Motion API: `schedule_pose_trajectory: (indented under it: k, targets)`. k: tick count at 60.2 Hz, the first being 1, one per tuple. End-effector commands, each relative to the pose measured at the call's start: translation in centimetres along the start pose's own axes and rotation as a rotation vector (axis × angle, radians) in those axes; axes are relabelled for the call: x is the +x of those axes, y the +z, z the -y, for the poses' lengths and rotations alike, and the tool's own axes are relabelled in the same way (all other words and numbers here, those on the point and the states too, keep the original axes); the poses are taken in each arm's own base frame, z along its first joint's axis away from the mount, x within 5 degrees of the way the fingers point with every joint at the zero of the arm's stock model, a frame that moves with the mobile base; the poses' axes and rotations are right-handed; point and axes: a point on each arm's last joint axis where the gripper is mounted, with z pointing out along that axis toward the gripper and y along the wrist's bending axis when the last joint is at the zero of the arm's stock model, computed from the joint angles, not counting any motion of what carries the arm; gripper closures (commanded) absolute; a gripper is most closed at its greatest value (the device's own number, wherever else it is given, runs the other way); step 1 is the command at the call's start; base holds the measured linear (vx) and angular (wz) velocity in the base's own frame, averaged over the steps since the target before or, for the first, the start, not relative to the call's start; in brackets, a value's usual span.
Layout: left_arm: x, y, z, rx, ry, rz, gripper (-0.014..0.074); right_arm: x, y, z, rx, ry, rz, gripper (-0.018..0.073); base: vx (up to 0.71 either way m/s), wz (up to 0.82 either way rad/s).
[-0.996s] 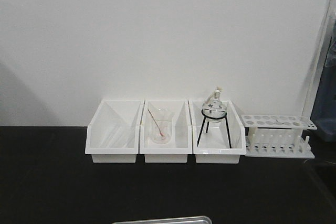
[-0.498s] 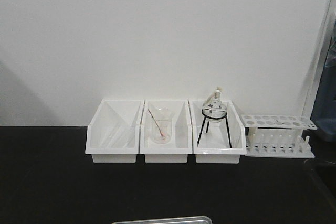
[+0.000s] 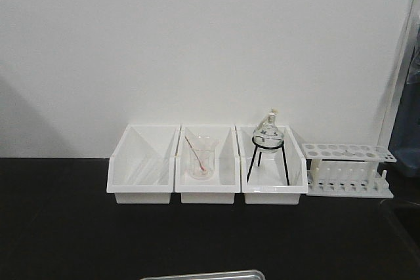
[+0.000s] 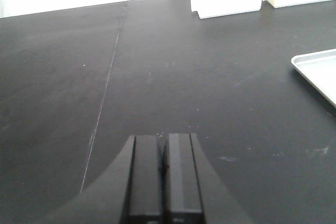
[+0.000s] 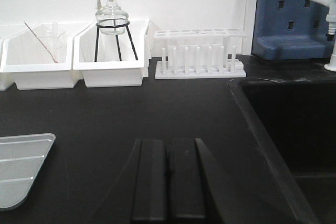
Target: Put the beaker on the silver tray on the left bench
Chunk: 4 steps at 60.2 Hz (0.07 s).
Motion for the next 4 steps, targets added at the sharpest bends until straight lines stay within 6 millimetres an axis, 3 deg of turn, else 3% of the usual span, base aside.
schedule_pose_trajectory:
  k: [1,4]
  targets:
    - [-0.08,0.16,0.06,0.004,-0.003,0.063,0.0595,-0.65,-0.08,-0.12,-0.013,-0.01,0.09,0.057,0.0,0.0]
    - [-0.08,0.16,0.06,0.004,-0.003,0.063,0.0595,-0.65,-0.08,-0.12,-0.013,-0.01,0.09,0.057,0.0,0.0]
